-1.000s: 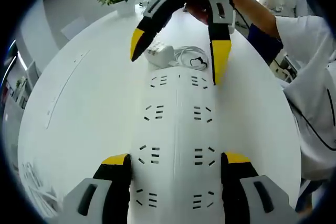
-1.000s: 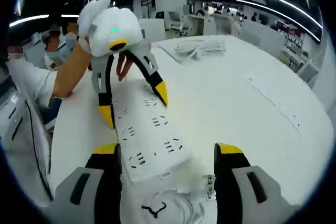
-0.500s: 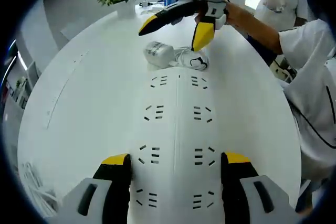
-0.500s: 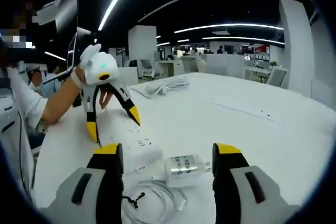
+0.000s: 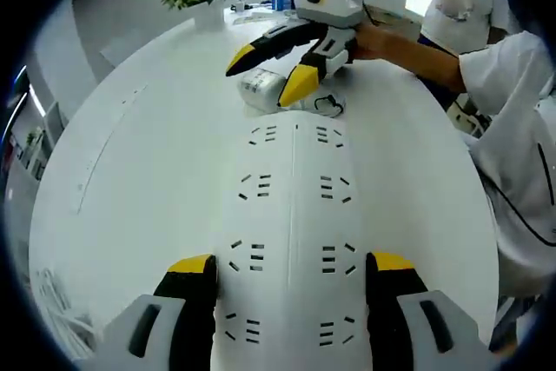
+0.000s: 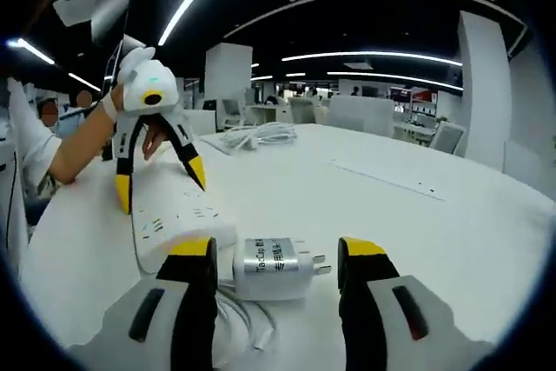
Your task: Straighten the power strip on the desk, plug the charger into it
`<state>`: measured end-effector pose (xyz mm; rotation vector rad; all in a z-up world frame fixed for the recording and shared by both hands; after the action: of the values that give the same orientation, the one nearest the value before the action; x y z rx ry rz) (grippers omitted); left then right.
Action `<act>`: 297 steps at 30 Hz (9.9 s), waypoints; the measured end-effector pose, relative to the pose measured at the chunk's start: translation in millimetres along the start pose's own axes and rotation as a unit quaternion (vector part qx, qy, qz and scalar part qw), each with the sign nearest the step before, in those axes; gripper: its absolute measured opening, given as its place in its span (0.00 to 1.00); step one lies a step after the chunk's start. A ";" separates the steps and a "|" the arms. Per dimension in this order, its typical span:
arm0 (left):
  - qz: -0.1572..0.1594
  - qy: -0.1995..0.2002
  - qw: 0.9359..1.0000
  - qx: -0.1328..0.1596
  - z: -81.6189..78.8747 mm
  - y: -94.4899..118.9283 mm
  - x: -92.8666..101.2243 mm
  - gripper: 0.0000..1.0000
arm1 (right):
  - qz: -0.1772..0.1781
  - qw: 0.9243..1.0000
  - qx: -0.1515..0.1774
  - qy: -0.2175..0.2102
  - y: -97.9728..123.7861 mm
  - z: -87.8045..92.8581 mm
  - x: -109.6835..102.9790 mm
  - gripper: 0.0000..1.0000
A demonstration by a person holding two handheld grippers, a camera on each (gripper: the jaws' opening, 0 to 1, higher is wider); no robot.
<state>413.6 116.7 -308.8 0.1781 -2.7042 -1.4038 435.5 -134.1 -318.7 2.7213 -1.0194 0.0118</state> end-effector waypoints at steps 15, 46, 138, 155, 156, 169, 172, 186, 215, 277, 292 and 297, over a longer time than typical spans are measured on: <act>0.000 0.000 1.000 0.000 0.1 1.1 0.8 0.71 | 0.001 1.000 -0.001 0.020 0.8 0.0 -2.9 0.39; 0.000 0.000 1.000 0.001 0.6 2.8 1.2 0.71 | -0.083 0.997 0.003 0.008 7.6 1.5 1.7 0.37; -0.003 0.004 1.000 -0.001 -0.7 -2.0 2.3 0.71 | 0.305 0.952 -0.038 -0.014 8.7 0.4 -67.8 0.33; -0.003 0.003 1.000 0.000 -0.7 -0.9 0.5 0.71 | 0.258 0.965 -0.038 -0.005 14.0 1.4 -61.8 0.28; -0.003 0.003 1.000 0.000 -0.8 -0.9 0.6 0.71 | 0.249 0.968 -0.038 -0.001 13.9 1.3 -61.4 0.28; -0.002 0.003 1.000 0.002 -1.3 -0.4 2.0 0.71 | 0.167 0.985 -0.036 0.026 20.9 1.4 -51.6 0.28; -0.002 0.003 1.000 0.003 -1.3 -0.2 2.1 0.71 | 0.135 0.990 -0.037 0.027 22.0 1.0 -49.1 0.28; -0.001 0.002 1.000 0.004 -0.4 1.7 0.3 0.71 | 0.019 0.998 -0.032 0.041 25.5 0.0 -39.8 0.28; 0.000 0.001 1.000 0.006 -0.6 0.7 2.2 0.71 | 0.086 0.996 -0.004 0.002 28.0 8.1 -47.3 0.36; 0.001 -0.001 1.000 0.006 -3.0 -3.0 3.3 0.71 | -0.062 0.932 -0.336 -0.122 4.8 -67.5 -87.9 0.27; 0.000 -0.002 1.000 0.004 -5.4 -3.8 3.8 0.71 | -0.018 0.906 -0.395 -0.148 -3.5 -70.5 -85.0 0.27; 0.001 -0.003 1.000 0.004 -5.4 -3.5 2.2 0.71 | 0.003 0.898 -0.411 -0.157 -11.1 -76.7 -84.2 0.27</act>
<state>412.4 110.1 -308.5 0.1722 -2.7141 -1.3971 384.7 -54.5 -254.1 1.9598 -0.8355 -0.7112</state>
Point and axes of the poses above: the point that each gripper's makers call its tool centre point, and the gripper's own axes: y roughly backward along the fingers, x roughly to its right, z roughly out of its underside, the point moved 8 cm from there along y, roughly backward along the fingers, and after that the axes turned 5 degrees about x, right-handed, at the moved point
